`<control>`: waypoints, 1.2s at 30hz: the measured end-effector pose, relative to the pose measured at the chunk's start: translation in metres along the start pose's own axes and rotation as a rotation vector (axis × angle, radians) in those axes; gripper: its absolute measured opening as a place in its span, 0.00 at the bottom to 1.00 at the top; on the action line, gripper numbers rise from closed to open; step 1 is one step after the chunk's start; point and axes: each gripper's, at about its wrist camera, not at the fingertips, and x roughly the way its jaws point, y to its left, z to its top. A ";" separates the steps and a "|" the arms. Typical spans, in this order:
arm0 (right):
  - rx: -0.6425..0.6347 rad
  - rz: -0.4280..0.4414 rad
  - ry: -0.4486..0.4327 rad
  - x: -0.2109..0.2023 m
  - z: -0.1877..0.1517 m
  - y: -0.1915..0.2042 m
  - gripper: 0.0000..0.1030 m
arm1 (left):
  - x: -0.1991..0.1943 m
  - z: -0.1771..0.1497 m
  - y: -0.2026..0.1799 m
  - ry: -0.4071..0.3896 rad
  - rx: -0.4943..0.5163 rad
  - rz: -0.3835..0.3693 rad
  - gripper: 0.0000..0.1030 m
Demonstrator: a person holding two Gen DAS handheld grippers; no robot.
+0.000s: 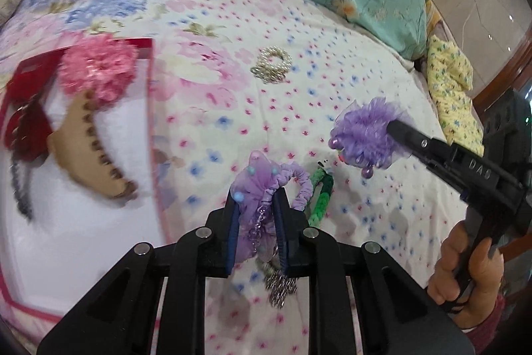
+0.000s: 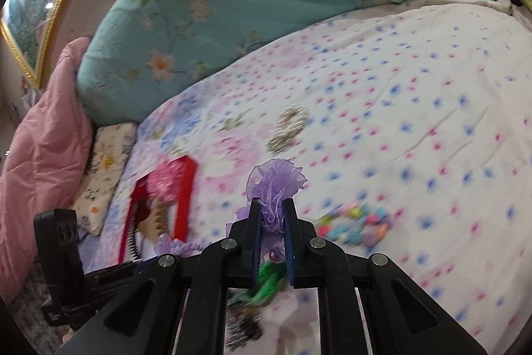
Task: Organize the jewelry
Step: 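Lower both purple pieces into the box beside the comb and open the tools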
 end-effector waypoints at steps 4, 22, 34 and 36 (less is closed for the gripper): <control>-0.014 0.040 0.023 0.002 -0.011 0.016 0.11 | -0.020 -0.010 0.016 -0.029 -0.031 0.017 0.17; -0.102 0.168 0.111 0.023 -0.052 0.094 0.11 | -0.083 -0.047 0.087 -0.107 -0.177 0.076 0.17; -0.194 0.237 0.213 0.068 -0.087 0.158 0.11 | -0.099 -0.065 0.138 -0.125 -0.271 0.129 0.17; -0.201 0.235 0.227 0.077 -0.090 0.163 0.11 | -0.100 -0.067 0.150 -0.125 -0.293 0.138 0.17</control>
